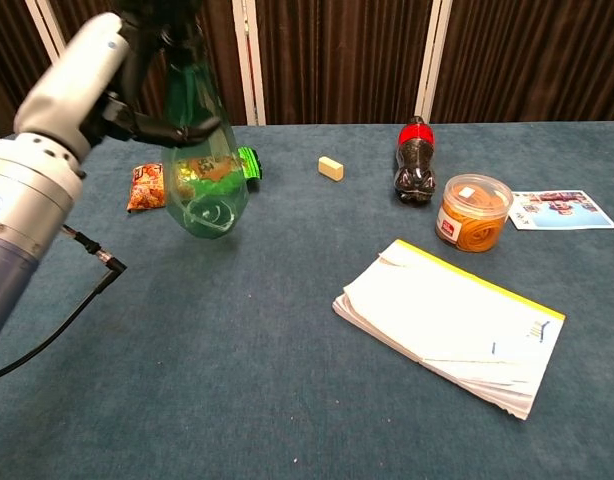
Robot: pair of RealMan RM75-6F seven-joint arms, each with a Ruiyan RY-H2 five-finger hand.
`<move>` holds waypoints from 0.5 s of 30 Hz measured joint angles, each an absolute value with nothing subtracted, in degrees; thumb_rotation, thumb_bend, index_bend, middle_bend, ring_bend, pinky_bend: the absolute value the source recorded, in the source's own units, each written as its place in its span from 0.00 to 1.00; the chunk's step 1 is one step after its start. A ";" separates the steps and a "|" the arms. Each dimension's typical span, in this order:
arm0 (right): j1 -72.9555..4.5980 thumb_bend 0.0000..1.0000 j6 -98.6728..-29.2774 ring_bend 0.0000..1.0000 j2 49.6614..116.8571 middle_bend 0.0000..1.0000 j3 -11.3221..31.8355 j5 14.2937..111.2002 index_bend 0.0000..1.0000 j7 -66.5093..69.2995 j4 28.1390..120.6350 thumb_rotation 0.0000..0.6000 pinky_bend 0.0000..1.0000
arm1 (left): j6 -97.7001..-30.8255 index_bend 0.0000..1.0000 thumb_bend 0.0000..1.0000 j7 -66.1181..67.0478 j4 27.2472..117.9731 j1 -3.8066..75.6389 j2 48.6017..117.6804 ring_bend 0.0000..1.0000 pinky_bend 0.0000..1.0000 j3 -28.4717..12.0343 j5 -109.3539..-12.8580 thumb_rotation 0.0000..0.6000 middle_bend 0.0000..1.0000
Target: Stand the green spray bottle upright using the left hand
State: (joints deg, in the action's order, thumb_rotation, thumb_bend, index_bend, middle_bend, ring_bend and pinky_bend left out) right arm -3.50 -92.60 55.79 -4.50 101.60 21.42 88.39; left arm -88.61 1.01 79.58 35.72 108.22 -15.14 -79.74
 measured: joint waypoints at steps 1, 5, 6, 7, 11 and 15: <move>-3.44 0.21 -92.76 0.00 55.75 0.00 -4.38 101.49 0.00 21.54 88.36 1.00 0.00 | -88.57 0.77 0.59 -0.55 80.83 35.23 107.58 0.08 0.06 -15.33 -79.44 1.00 0.33; -3.56 0.21 -92.23 0.00 55.95 0.00 -4.50 101.67 0.00 21.12 88.28 1.00 0.00 | -87.56 0.77 0.59 -7.71 87.37 33.05 104.22 0.09 0.06 -16.07 -77.72 1.00 0.34; -3.70 0.21 -91.85 0.00 56.06 0.00 -4.56 101.78 0.00 20.83 88.30 1.00 0.00 | -87.09 0.77 0.59 -9.06 88.95 32.62 103.38 0.09 0.06 -16.18 -77.25 1.00 0.34; -3.83 0.21 -91.52 0.00 56.15 0.00 -4.61 101.86 0.00 20.54 88.33 1.00 0.00 | -86.54 0.77 0.60 -10.32 90.58 32.19 102.47 0.09 0.06 -16.28 -76.76 1.00 0.34; -4.34 0.21 -90.33 0.00 56.48 0.00 -4.74 102.01 0.00 19.58 88.58 1.00 0.00 | -84.01 0.77 0.60 -15.38 98.20 30.05 97.60 0.09 0.06 -16.59 -74.50 1.00 0.34; -4.58 0.21 -89.91 0.00 56.67 0.00 -4.70 101.97 0.00 18.89 88.91 1.00 0.00 | -81.91 0.77 0.60 -19.58 104.93 27.76 92.45 0.09 0.06 -16.40 -72.70 1.00 0.34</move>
